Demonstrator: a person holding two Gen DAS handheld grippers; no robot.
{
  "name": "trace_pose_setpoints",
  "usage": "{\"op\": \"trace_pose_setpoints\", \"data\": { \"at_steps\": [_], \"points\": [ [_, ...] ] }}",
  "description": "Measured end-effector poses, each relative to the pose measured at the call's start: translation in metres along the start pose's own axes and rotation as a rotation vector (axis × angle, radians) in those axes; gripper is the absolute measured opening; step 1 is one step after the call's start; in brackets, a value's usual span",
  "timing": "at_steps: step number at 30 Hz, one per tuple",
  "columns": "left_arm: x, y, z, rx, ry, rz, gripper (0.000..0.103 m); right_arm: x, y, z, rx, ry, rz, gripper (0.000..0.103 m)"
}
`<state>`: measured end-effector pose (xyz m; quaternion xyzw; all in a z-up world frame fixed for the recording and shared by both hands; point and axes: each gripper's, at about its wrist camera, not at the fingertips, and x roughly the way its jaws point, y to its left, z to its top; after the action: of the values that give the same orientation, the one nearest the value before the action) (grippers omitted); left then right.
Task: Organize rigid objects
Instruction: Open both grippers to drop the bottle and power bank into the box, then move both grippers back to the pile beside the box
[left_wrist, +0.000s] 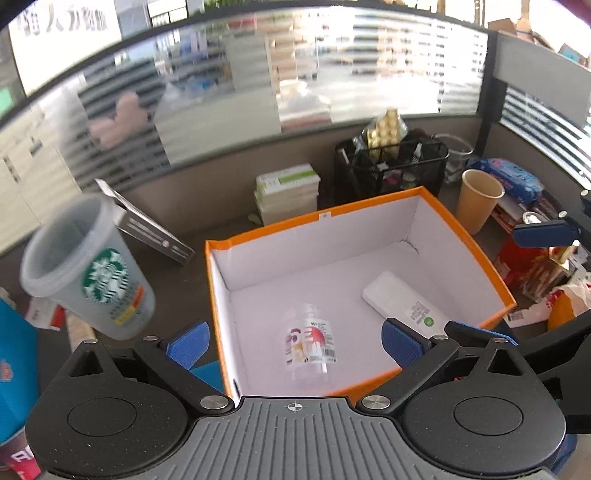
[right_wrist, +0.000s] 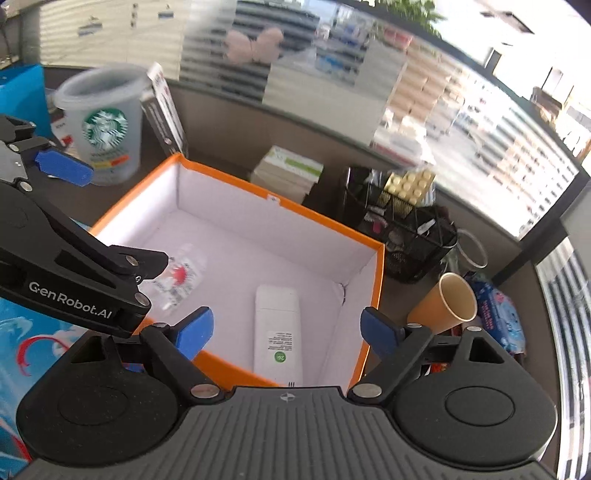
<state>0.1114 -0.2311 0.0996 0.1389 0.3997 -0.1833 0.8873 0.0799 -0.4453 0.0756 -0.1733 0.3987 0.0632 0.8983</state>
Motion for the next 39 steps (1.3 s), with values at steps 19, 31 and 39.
{"op": "trace_pose_setpoints", "data": {
  "at_steps": [19, 31, 39],
  "points": [
    [-0.064, 0.007, -0.073, -0.049, -0.188, 0.028, 0.103, -0.084, 0.030, -0.068, 0.076, -0.242, 0.104, 0.095],
    [0.041, 0.025, -0.139, -0.214, -0.055, 0.116, 0.103, -0.030, -0.004, -0.168, 0.315, -0.201, 0.000, 0.095],
    [0.067, 0.009, -0.151, -0.285, -0.041, 0.180, 0.103, 0.000, -0.011, -0.200, 0.412, -0.180, 0.005, 0.095]
  ]
}}
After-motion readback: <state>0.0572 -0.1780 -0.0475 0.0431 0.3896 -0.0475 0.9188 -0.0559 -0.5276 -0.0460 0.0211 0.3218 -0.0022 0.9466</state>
